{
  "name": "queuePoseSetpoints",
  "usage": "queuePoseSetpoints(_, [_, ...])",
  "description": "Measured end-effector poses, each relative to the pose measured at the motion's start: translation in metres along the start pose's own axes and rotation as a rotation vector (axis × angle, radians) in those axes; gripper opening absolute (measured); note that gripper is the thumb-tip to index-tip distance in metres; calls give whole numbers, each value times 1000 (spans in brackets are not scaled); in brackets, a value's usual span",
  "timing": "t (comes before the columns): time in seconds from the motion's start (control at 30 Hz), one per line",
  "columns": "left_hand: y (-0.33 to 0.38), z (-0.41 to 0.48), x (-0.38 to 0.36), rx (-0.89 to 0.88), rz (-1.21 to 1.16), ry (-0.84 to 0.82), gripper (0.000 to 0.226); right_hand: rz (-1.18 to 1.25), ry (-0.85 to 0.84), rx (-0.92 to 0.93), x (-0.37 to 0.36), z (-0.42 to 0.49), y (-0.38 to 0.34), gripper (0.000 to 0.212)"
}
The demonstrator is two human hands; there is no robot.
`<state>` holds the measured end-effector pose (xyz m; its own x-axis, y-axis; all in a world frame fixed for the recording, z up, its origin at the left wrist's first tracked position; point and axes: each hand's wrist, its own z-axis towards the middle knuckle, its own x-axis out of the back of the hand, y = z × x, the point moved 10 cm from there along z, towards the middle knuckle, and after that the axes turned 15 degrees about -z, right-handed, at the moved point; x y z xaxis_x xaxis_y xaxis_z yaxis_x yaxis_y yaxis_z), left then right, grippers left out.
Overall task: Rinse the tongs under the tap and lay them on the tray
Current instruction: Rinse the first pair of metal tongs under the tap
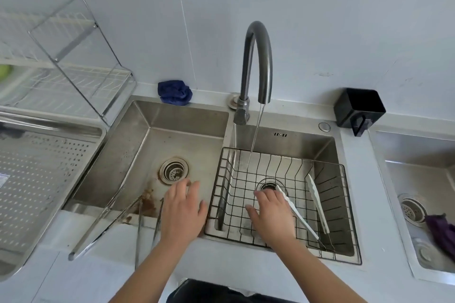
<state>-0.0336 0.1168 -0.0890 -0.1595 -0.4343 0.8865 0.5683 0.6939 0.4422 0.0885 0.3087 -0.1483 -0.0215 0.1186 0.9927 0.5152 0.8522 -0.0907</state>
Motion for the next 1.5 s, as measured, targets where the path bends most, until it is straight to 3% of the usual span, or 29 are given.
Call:
queuePoseSetpoints(0.17, [-47, -26, 36, 145, 108, 108, 33, 3, -105, 74, -20, 4, -25, 44])
queuePoseSetpoints(0.33, [-81, -53, 39, 340, 145, 50, 46, 32, -135, 81, -37, 1, -24, 45])
queuePoseSetpoints(0.53, [-101, -75, 35, 529, 51, 53, 40, 92, -160, 57, -44, 2, -19, 45])
queuePoseSetpoints(0.83, [-102, -75, 32, 499, 4, 71, 17, 148, -187, 42, -49, 4, -17, 44])
queuePoseSetpoints(1.03, [-66, -55, 48, 310, -79, 149, 17, 189, -203, 25, -47, 4, -16, 41])
queuePoseSetpoints(1.13, [-32, -38, 54, 178, -146, 197, 17, 337, -170, 1, -25, 11, -22, 33])
queuePoseSetpoints(1.23, [-5, -23, 45, 123, -340, 180, 15, 706, -225, -92, 5, 23, -31, 21])
queuePoseSetpoints(1.33, [7, -10, 19, 259, -715, 67, 22, 1224, -380, -176, 25, 30, -48, 19])
queuePoseSetpoints(1.37, [10, -7, 8, 330, -847, 16, 24, 1292, -366, -183, 33, 33, -49, 20])
queuePoseSetpoints(1.47, [18, -3, -15, 531, -1242, -63, 14, 1202, -232, -248, 47, 39, -33, 20])
queuePoseSetpoints(1.5, [22, -3, -22, 584, -1370, -87, 21, 1222, -239, -279, 46, 40, -29, 20])
